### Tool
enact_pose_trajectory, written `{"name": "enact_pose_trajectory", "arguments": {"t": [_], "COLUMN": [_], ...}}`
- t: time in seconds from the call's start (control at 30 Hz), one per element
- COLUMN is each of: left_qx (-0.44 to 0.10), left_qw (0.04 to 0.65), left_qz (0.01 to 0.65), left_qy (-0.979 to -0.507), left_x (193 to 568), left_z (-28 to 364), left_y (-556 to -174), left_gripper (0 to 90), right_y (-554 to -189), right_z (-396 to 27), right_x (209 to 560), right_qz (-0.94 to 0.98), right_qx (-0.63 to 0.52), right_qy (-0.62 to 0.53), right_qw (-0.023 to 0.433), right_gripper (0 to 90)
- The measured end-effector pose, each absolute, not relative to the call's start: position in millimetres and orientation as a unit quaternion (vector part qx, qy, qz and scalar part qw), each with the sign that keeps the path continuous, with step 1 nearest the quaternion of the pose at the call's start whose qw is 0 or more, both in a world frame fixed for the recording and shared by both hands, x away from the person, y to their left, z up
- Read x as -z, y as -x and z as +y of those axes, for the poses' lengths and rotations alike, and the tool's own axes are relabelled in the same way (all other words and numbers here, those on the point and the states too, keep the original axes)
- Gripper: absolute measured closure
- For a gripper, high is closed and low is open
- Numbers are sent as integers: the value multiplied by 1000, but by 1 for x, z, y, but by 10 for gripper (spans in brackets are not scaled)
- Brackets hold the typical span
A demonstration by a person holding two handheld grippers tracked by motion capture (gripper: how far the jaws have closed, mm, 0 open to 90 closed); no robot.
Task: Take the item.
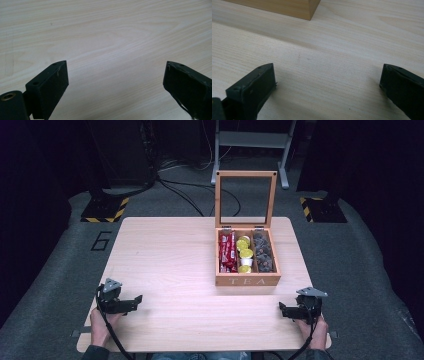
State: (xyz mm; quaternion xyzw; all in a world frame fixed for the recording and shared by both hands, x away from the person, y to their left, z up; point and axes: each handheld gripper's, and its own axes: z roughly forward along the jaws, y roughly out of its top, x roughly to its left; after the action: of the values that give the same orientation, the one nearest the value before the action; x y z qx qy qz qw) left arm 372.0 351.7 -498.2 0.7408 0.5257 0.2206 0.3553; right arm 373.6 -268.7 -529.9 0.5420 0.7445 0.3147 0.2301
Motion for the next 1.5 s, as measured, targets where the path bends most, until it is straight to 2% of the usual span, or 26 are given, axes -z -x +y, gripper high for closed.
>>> {"name": "enact_pose_trajectory", "arguments": {"t": [0.53,1.5], "left_qx": [-222,-186], "left_qw": [360,375], "left_qz": [479,414], "left_qy": [-769,-808], "left_x": [473,438], "left_z": [314,253], "left_y": [-395,-444], "left_gripper": [52,68], "right_y": [-374,-374], "right_z": [-269,-269], "right_x": [530,530], "right_qz": [746,746], "right_qx": [-315,-315], "right_qy": [-540,-540], "right_qw": [229,229], "right_gripper": [0,0]}}
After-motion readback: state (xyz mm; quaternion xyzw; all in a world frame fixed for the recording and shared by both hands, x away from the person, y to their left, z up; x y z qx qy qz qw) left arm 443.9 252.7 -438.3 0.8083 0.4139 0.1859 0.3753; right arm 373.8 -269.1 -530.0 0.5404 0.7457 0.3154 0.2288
